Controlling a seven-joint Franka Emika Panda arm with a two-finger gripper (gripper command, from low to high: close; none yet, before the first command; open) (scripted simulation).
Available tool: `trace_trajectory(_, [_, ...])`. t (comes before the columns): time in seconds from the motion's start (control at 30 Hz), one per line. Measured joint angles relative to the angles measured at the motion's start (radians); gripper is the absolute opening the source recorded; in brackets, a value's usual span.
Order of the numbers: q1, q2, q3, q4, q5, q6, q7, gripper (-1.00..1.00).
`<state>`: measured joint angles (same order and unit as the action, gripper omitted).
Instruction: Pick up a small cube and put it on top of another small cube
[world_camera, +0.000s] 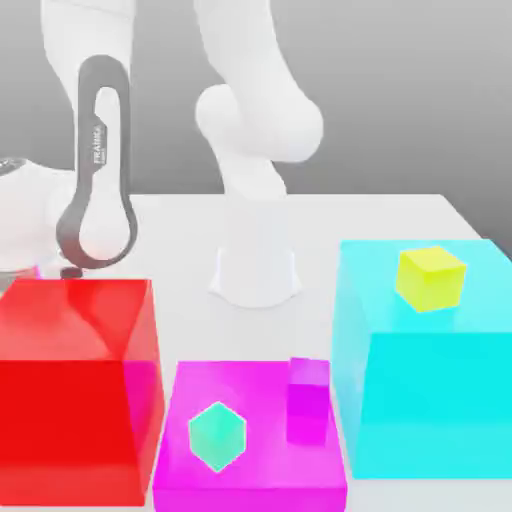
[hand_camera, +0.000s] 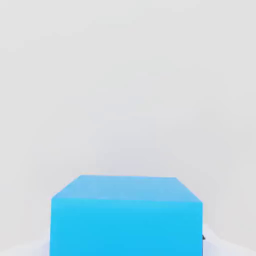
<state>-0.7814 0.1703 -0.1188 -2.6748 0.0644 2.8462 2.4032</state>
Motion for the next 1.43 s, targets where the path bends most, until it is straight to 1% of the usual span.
trace_trajectory(0.07, [-0.004, -0.051, -0.011, 0.001, -0.033, -0.044, -0.021, -1.0])
trace_trajectory(0.33, [-0.091, -0.122, -0.056, 0.099, -0.211, -0.126, -0.368, -1.0])
trace_trajectory(0.37, [-0.086, -0.128, -0.047, 0.116, -0.216, -0.134, -0.412, -1.0])
trace_trajectory(0.47, [-0.018, -0.136, -0.003, 0.175, -0.183, -0.158, -0.544, -1.0])
trace_trajectory(0.7, [0.146, -0.151, 0.1, 0.319, -0.058, -0.216, -0.849, -1.0])
trace_trajectory(0.77, [0.192, -0.161, 0.163, 0.345, -0.014, -0.244, -0.922, -1.0])
trace_trajectory(0.87, [0.297, -0.184, 0.238, 0.336, 0.01, -0.293, -0.957, -1.0])
trace_trajectory(0.97, [0.412, -0.21, 0.278, 0.298, 0.002, -0.342, -0.941, -1.0])
trace_trajectory(1.07, [0.463, -0.235, 0.308, 0.235, -0.032, -0.386, -0.872, -1.0])
trace_trajectory(1.13, [0.472, -0.241, 0.316, 0.187, -0.049, -0.396, -0.793, -1.0])
trace_trajectory(1.2, [0.482, -0.206, 0.321, 0.161, -0.054, -0.358, -0.739, -1.0])
trace_trajectory(1.3, [0.487, -0.11, 0.313, 0.14, -0.088, -0.249, -0.699, -1.0])
trace_trajectory(1.33, [0.486, -0.088, 0.313, 0.136, -0.096, -0.225, -0.693, 1.0])
trace_trajectory(1.43, [0.486, -0.088, 0.313, 0.136, -0.096, -0.225, -0.693, 1.0])
